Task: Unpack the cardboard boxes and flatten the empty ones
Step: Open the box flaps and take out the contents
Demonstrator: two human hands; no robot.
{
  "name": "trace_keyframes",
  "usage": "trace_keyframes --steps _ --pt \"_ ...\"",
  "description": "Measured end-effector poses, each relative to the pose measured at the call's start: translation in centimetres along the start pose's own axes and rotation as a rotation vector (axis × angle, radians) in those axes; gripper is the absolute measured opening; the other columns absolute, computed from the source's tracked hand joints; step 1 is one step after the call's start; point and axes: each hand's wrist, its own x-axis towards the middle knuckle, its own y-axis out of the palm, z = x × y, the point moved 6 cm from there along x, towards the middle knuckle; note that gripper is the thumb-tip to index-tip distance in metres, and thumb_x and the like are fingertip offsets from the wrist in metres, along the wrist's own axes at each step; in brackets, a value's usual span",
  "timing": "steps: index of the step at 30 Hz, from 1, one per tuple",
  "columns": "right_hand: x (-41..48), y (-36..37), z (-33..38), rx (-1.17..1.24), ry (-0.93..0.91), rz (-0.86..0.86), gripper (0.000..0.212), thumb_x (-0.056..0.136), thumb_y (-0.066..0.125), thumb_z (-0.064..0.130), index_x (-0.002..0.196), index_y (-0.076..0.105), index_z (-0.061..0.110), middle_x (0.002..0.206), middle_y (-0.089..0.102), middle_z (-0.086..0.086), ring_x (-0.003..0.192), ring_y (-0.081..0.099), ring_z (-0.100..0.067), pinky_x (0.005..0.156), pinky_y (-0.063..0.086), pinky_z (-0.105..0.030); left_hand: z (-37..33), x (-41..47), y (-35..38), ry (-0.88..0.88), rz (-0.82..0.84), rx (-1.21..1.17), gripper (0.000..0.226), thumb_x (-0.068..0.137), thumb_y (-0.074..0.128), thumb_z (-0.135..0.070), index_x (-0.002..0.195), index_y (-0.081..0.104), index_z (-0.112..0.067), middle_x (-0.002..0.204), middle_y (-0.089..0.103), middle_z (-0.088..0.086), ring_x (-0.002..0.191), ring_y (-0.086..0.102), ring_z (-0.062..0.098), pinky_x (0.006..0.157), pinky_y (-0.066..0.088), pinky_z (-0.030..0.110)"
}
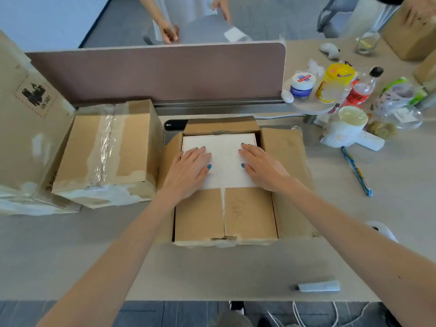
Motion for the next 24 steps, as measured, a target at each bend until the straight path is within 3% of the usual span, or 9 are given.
trace_keyframes --steps 4,9,14,16,20,24 --pt "-4.4 0.6 1.3 0.028 -0.031 -0.058 0.040 0.101 0.039 0.019 0.140 0.042 0.014 0.151 0.033 0.000 0.140 0.028 -0.015 0.105 0.041 -0.034 -2.6 -4.3 -0.2 0.009 0.015 -0.027 0.037 0.103 0.028 -0.034 0.133 0.047 -0.023 0.149 0.044 -0.001 0.137 0.038 0.020 0.107 0.040 0.040" --pt "-8.1 0.5 3.4 -0.032 -0.112 -0.175 0.021 0.096 0.045 0.020 0.110 0.056 0.009 0.117 0.051 -0.004 0.106 0.047 -0.020 0.080 0.046 -0.033 -5.1 -8.1 -0.8 -0.025 0.002 0.013 0.044 0.100 0.028 -0.045 0.129 0.053 -0.022 0.128 0.052 -0.003 0.114 0.047 0.019 0.087 0.049 0.039" --pt "-8.2 -0.5 4.3 0.002 -0.072 -0.113 0.021 0.093 0.047 0.021 0.110 0.053 0.011 0.114 0.050 -0.004 0.107 0.046 -0.022 0.086 0.041 -0.034 -5.5 -7.8 -1.8 -0.069 -0.011 -0.106 0.028 0.096 0.057 -0.034 0.120 0.060 -0.021 0.116 0.053 -0.003 0.106 0.047 0.019 0.084 0.048 0.041" --pt "-8.2 -1.7 4.7 0.026 -0.056 -0.116 0.017 0.093 0.048 0.021 0.107 0.053 0.014 0.109 0.055 -0.002 0.102 0.050 -0.022 0.082 0.038 -0.032 -5.8 -7.4 -3.1 -0.075 -0.019 -0.152 0.022 0.093 0.064 -0.030 0.114 0.062 -0.023 0.110 0.056 -0.004 0.104 0.048 0.018 0.082 0.049 0.043" --pt "-8.9 -4.4 5.2 0.174 -0.001 -0.129 0.012 0.097 0.048 0.027 0.101 0.053 0.017 0.094 0.065 0.001 0.082 0.059 -0.022 0.069 0.046 -0.033 -6.1 -8.1 -7.0 -0.073 -0.134 -0.216 0.020 0.089 0.066 -0.008 0.100 0.066 -0.025 0.100 0.060 -0.004 0.093 0.052 0.015 0.073 0.051 0.041" --pt "-10.1 -5.8 6.0 0.356 -0.053 -0.027 0.021 0.097 0.050 0.037 0.082 0.059 0.026 0.076 0.058 0.011 0.070 0.054 -0.010 0.064 0.046 -0.031 -6.9 -10.2 -10.5 -0.153 -0.100 -0.407 0.013 0.097 0.060 -0.011 0.103 0.070 -0.016 0.101 0.066 -0.003 0.089 0.059 0.014 0.079 0.051 0.030"
